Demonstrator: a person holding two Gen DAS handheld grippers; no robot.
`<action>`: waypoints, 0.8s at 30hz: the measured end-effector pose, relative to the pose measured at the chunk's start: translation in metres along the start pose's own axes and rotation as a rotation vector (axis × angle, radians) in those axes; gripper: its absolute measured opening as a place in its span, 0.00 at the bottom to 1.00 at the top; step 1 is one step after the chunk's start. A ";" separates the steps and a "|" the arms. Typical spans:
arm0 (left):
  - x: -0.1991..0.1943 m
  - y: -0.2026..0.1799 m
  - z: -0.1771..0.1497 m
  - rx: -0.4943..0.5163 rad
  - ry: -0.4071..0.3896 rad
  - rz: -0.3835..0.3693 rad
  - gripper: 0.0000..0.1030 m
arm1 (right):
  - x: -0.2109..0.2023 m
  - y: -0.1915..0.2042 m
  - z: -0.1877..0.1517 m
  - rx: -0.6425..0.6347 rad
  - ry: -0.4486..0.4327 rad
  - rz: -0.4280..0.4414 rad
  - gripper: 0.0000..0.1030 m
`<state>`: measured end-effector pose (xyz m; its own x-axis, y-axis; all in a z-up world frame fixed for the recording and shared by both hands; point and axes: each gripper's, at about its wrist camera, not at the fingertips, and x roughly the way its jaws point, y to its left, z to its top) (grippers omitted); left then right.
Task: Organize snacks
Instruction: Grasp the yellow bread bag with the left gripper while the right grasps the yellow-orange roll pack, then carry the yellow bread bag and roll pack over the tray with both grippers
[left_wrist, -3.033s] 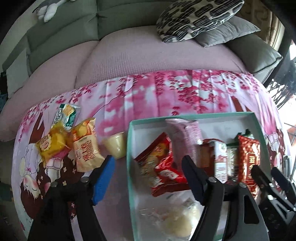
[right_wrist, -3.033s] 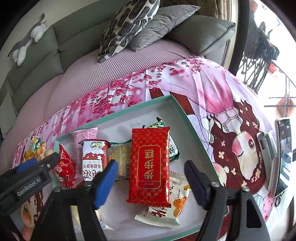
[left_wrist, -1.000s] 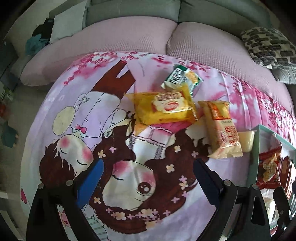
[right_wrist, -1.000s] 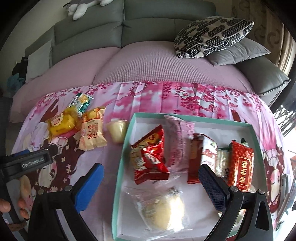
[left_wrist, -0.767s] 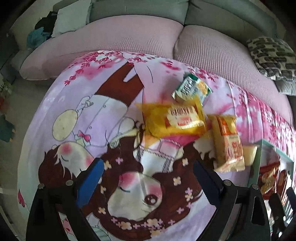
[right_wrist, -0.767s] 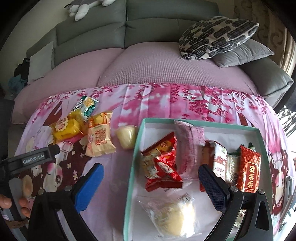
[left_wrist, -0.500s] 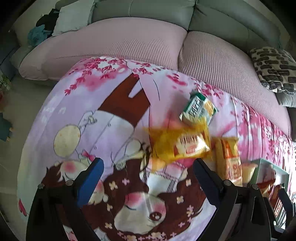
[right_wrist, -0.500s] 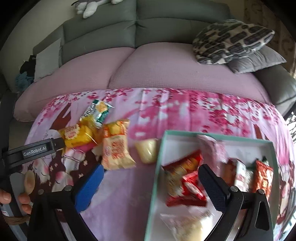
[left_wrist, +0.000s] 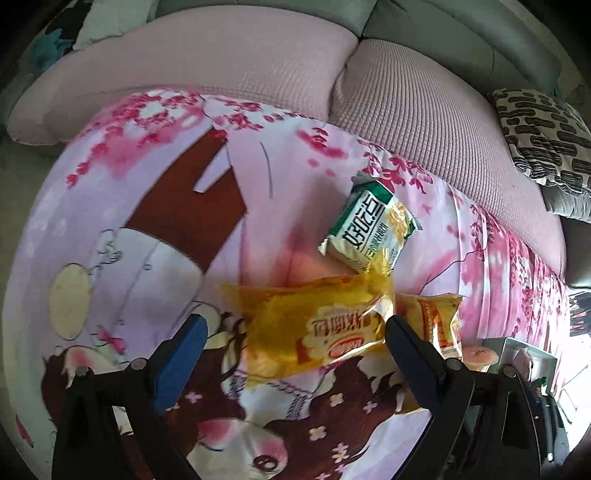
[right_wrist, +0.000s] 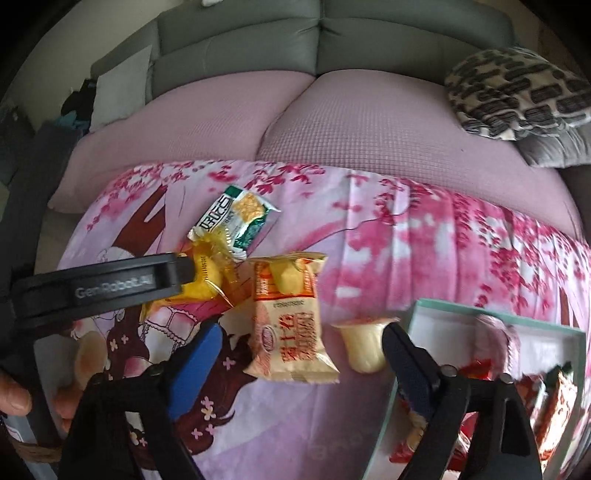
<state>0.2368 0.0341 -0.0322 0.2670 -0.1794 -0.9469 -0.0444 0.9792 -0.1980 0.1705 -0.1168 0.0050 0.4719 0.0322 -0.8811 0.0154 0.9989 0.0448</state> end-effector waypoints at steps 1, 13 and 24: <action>0.003 -0.002 0.001 0.004 0.005 -0.007 0.94 | 0.004 0.002 0.002 -0.007 0.007 0.005 0.81; 0.023 -0.012 0.005 0.014 0.014 -0.028 0.92 | 0.039 0.009 0.009 -0.048 0.060 0.010 0.67; 0.022 -0.008 -0.002 -0.008 -0.006 -0.060 0.77 | 0.052 0.007 0.007 -0.027 0.075 0.003 0.48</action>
<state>0.2407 0.0223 -0.0520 0.2751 -0.2368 -0.9318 -0.0358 0.9660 -0.2560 0.2016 -0.1082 -0.0376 0.4042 0.0373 -0.9139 -0.0100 0.9993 0.0363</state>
